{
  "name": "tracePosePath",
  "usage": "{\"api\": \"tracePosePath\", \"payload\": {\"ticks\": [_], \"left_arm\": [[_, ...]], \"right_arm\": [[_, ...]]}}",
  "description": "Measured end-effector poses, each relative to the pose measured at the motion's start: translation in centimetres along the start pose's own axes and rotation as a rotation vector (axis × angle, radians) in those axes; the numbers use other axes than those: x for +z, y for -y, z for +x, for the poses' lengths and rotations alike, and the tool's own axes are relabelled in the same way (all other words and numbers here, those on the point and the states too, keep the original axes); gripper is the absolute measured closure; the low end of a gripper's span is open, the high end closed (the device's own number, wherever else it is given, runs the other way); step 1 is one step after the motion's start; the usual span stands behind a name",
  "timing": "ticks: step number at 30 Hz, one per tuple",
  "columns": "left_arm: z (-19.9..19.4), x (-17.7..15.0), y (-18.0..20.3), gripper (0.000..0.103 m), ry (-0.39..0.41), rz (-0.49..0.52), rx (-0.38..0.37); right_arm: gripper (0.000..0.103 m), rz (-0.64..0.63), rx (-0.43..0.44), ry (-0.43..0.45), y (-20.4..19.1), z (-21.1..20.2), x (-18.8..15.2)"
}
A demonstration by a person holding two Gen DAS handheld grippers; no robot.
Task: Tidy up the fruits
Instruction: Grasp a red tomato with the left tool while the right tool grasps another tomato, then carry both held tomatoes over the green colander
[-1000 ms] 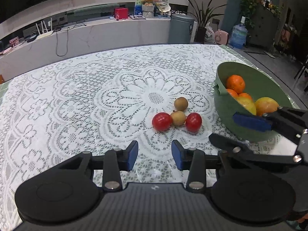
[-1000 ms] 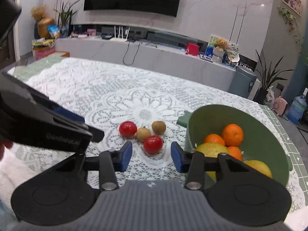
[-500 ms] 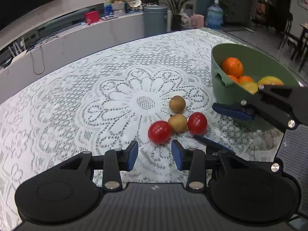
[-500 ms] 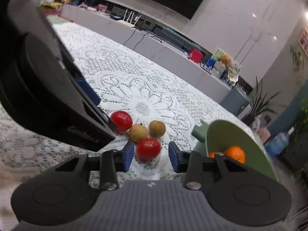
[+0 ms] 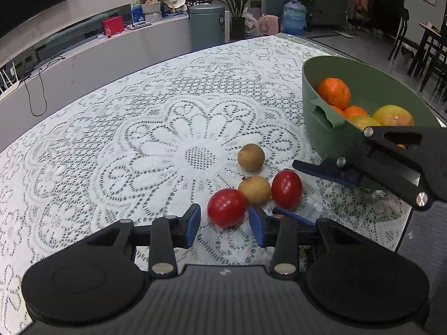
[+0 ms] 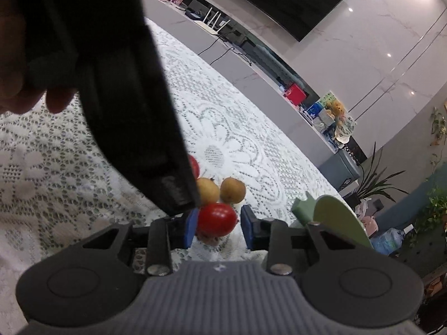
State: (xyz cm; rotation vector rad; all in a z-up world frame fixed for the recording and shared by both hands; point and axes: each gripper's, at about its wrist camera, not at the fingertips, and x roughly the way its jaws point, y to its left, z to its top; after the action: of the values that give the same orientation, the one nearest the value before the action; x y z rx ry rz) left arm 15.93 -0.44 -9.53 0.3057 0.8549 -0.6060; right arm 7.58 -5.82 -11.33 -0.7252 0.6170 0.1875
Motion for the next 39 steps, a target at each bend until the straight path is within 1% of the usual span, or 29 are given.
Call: {"api": "tracePosePath", "payload": {"ticks": [4, 12, 18, 23, 29, 34, 39], "left_arm": [[0.3, 0.1, 0.0, 0.061, -0.006, 0.000, -0.009], [0.8, 0.2, 0.0, 0.068, -0.011, -0.022, -0.015], [0.4, 0.0, 0.0, 0.069, -0.008, -0.042, -0.012], [-0.7, -0.3, -0.1, 0.069, 0.003, -0.084, -0.013], [-3.1, -0.6, 0.3, 0.069, 0.022, -0.140, -0.002], [-5.5, -0.4, 1.0, 0.069, 0.056, -0.183, -0.006], [-7.8, 0.1, 2.5, 0.069, 0.092, -0.206, -0.007]], "right_arm": [[0.074, 0.000, 0.008, -0.021, -0.2, 0.2, 0.0], [0.073, -0.032, 0.001, -0.014, -0.6, 0.1, -0.1], [0.075, -0.030, 0.008, -0.004, -0.2, 0.0, -0.1], [0.075, -0.007, 0.027, 0.004, 0.2, -0.6, -0.1], [0.075, 0.066, 0.081, 0.022, 1.8, -2.3, 0.0], [0.074, 0.222, 0.197, 0.035, 4.0, -4.9, -0.5], [0.074, 0.321, 0.248, 0.047, 6.1, -7.2, -1.3]]}}
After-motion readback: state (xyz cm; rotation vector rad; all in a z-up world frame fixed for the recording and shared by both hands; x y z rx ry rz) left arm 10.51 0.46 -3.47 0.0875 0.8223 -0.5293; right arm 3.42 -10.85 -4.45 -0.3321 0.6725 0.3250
